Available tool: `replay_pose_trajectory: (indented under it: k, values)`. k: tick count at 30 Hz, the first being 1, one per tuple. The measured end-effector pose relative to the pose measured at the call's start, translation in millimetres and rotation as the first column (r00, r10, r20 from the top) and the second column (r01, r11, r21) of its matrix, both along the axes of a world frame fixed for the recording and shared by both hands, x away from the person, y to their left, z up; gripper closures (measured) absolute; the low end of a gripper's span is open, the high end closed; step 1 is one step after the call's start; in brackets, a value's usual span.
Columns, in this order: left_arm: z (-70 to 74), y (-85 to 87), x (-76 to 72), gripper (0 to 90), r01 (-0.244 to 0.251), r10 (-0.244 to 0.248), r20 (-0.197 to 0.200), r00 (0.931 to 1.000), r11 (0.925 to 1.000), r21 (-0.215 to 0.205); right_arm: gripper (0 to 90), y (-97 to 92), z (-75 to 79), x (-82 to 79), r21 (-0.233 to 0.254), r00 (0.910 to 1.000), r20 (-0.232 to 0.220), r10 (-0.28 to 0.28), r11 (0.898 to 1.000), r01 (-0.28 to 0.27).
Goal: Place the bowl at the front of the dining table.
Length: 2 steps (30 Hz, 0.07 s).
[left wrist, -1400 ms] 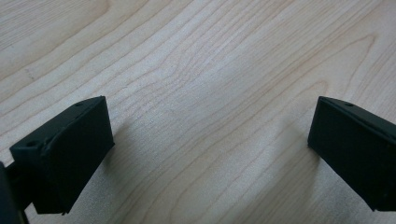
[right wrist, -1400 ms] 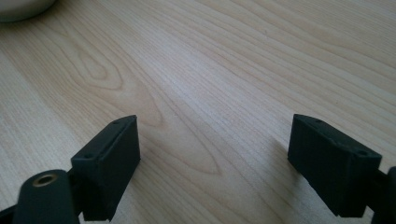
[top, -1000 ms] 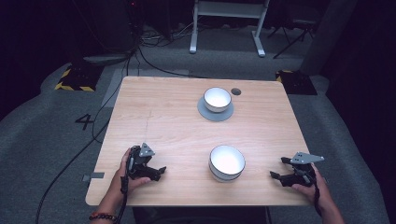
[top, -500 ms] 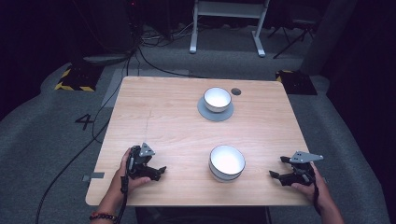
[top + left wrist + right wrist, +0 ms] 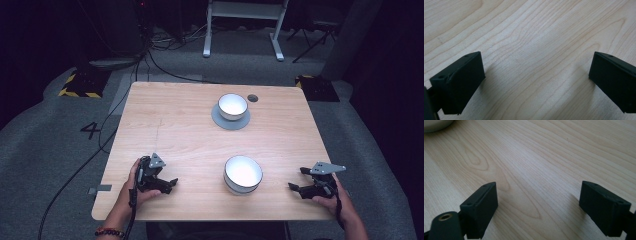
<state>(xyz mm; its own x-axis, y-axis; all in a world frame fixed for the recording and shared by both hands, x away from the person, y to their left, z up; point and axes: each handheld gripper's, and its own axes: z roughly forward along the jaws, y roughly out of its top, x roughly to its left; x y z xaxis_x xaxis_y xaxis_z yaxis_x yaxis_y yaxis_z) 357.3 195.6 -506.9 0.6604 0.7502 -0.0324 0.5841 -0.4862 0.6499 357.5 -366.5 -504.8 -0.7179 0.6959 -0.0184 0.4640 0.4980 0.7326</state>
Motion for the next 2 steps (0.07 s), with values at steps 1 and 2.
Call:
replay_pose_trajectory:
  k: [1, 2]
  values:
    - [0.4, 0.3, 0.6, 0.1, 0.000, 0.000, 0.010, 0.9999, 1.0000, 0.007, 15.1, 0.0, -0.1, 0.2, 0.001, 1.0000, 0.001, 0.001, 1.000, -0.001]
    - [0.3, 0.2, 0.7, 0.2, -0.001, 0.001, 0.011, 0.9999, 1.0000, 0.006, 15.1, -0.1, -0.1, 0.2, 0.002, 1.0000, 0.000, 0.002, 1.000, -0.002]
